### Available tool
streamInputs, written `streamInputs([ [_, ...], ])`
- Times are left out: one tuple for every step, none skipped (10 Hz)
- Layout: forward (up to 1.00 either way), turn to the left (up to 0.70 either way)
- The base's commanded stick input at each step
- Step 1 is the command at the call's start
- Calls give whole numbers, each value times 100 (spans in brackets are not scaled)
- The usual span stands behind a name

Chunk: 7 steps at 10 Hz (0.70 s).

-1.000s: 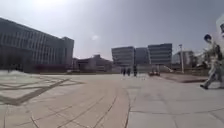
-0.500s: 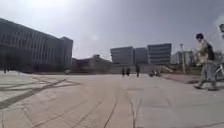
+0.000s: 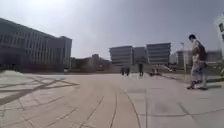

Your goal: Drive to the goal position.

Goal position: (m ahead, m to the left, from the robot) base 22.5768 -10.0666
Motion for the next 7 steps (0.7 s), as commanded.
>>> streamInputs([
  [85, 0],
  [85, 0],
  [85, 0],
  [85, -6],
  [85, -15],
  [85, -34],
  [85, -30],
])
